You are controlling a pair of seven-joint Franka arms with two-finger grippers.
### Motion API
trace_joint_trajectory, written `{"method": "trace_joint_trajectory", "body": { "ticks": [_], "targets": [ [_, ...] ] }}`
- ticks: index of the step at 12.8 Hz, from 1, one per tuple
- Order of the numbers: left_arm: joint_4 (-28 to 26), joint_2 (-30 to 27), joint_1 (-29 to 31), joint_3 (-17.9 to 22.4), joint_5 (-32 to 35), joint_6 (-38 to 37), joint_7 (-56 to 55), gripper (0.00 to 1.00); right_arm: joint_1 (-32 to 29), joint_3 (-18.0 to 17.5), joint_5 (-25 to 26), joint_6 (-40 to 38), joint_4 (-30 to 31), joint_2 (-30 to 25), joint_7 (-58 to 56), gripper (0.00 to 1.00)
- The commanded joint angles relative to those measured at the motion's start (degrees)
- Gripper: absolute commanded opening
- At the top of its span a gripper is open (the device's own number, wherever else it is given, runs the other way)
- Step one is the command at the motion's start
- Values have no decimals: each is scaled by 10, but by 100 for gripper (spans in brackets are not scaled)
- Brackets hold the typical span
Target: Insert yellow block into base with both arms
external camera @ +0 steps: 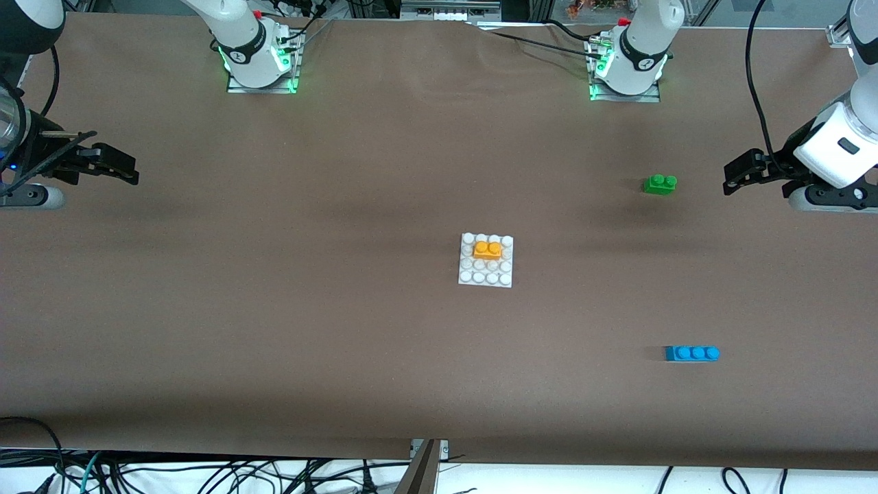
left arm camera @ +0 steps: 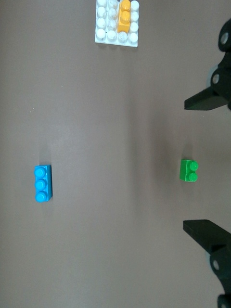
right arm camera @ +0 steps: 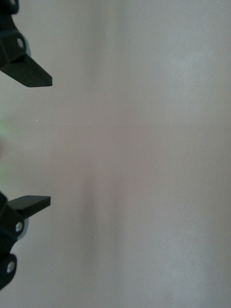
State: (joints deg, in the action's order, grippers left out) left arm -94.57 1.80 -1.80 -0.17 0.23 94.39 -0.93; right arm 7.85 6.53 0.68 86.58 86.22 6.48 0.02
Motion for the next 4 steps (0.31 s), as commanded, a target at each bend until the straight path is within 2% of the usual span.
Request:
{"method": "trace_joint_trajectory", "body": {
  "ticks": [1, 4],
  "targets": [
    [-5, -12, -8, 3, 13, 4, 8, 100, -3, -3, 0, -4, -12, 5, 2, 100],
    [-7, -13, -9, 3, 13, 3, 7, 100, -2, -3, 0, -3, -12, 5, 2, 100]
  ]
}}
